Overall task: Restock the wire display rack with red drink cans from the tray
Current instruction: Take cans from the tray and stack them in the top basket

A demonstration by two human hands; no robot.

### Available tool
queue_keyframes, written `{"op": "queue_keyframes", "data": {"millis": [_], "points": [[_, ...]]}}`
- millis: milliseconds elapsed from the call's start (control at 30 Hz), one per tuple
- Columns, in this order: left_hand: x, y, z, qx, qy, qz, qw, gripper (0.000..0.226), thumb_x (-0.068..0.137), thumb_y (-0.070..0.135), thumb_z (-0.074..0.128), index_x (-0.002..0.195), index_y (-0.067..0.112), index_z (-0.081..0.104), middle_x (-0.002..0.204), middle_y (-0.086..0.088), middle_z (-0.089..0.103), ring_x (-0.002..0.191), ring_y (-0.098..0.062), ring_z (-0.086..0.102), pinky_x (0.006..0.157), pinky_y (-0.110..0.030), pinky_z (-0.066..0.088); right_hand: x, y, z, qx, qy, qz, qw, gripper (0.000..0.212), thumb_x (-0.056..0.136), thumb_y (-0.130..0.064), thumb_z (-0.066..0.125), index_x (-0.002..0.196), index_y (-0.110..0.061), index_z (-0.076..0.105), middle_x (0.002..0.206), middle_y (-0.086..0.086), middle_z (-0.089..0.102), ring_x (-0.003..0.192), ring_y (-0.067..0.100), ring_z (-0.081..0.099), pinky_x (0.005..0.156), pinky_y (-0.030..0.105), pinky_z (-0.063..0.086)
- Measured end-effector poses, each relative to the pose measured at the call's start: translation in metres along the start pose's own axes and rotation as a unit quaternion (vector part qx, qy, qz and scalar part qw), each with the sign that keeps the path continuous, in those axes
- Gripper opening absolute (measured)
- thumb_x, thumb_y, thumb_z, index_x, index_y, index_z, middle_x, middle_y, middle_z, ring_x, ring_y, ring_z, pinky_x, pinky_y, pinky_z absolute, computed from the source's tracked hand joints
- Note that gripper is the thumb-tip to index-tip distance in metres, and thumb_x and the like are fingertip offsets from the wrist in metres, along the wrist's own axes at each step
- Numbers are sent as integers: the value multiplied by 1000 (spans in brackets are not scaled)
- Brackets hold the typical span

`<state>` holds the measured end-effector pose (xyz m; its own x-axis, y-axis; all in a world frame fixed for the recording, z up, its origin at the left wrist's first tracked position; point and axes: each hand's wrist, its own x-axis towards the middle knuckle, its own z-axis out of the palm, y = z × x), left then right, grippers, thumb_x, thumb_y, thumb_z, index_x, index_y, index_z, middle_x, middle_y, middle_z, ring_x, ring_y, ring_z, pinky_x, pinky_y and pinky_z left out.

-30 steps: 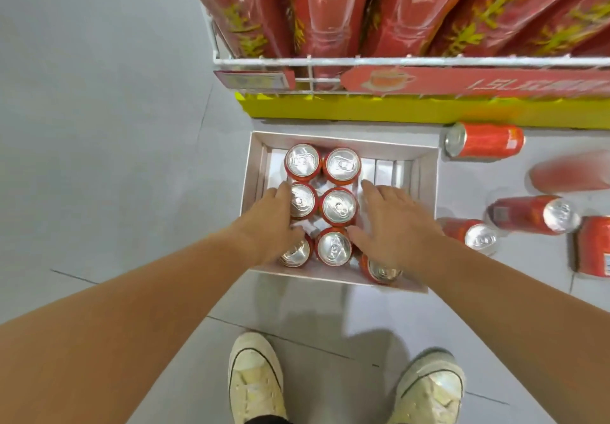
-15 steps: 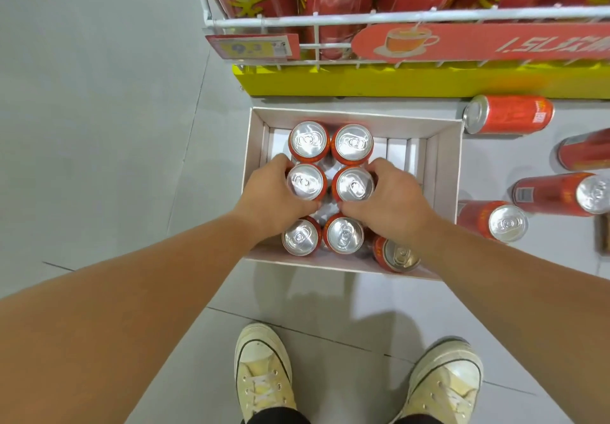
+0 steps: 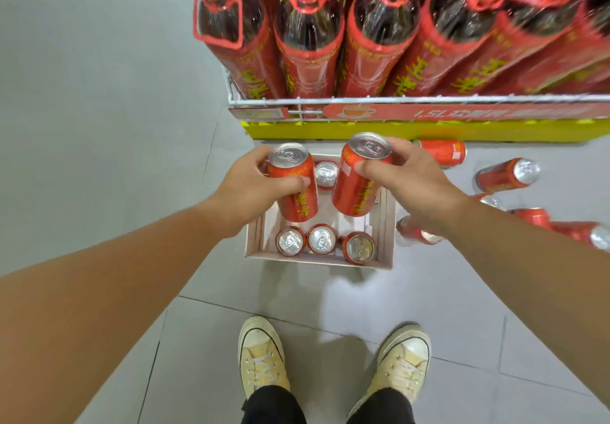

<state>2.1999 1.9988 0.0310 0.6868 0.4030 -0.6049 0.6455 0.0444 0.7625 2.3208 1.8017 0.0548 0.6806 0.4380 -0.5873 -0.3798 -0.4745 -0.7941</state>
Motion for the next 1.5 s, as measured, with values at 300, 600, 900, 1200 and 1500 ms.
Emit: {"op": "queue_keyframes", "data": {"millis": [300,600,900,1200,1500], "points": [[-91,167,-35,-36,-64,46,996,29,81,16,79,108,23,71,98,3,75,88,-10,72,72,-24,58,-102,-161,-49,30,9,-73,997,15,90,-19,69,105,-22,73,80,-9,69,73,5,63,74,26,54],[-224,404,-80,-21,-87,151,984,14,88,20,72,102,22,70,86,10,74,74,-4,71,62,-23,57,-242,-348,-103,33,82,-135,987,9,88,-30,72,90,-21,71,70,-13,69,65,4,64,65,25,49],[-374,584,-124,-11,-103,252,962,17,88,23,73,104,18,72,91,5,76,80,-8,71,74,-31,58,-384,-529,-150,35,170,-220,960,18,85,-37,74,90,-20,70,68,-16,71,60,-4,65,58,16,48],[-473,740,-148,-18,-57,363,930,36,83,28,79,108,3,70,87,-4,70,67,-10,67,57,-26,57,-480,-670,-187,50,227,-280,931,42,68,-53,76,89,-17,75,85,-2,78,79,17,72,83,39,59],[-480,839,-125,-17,-18,395,918,39,82,29,81,111,9,66,101,-13,71,79,-20,70,68,-43,63,-488,-753,-274,29,226,-295,928,46,69,-56,71,96,-19,76,93,6,78,89,27,74,86,47,60]]}}
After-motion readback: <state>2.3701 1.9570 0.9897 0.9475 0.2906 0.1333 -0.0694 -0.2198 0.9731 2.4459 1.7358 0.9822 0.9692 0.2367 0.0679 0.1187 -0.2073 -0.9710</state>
